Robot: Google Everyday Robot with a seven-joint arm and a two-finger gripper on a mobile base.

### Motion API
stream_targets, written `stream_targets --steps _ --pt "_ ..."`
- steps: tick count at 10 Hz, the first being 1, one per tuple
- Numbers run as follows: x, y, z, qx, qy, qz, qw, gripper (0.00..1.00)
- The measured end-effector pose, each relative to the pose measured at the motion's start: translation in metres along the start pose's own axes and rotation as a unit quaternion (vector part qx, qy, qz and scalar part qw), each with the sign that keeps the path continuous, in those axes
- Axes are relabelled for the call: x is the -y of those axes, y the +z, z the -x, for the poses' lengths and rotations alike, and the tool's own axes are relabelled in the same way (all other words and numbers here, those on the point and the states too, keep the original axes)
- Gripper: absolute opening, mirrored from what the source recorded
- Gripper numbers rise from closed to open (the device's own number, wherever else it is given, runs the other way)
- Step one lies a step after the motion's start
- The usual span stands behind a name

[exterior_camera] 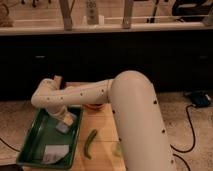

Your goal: Wipe tray with sponge

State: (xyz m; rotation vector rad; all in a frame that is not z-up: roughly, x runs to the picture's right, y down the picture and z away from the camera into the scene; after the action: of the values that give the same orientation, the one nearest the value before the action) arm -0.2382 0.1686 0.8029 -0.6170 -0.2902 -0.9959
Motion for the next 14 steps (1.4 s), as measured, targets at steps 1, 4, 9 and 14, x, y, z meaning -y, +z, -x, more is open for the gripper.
stream_targets --steps 1,4,9,14 --pt "0.011 0.001 0.002 0.0 -0.008 0.001 1.0 0.02" --pt "0.038 -0.001 0.038 0.008 -0.06 -0.003 0.9982 0.02" --pt "0.003 -0.002 0.054 0.015 -0.082 -0.004 0.9965 0.02" --pt "-0.017 -0.014 -0.01 0.001 -0.04 -0.006 0.9992 0.02"
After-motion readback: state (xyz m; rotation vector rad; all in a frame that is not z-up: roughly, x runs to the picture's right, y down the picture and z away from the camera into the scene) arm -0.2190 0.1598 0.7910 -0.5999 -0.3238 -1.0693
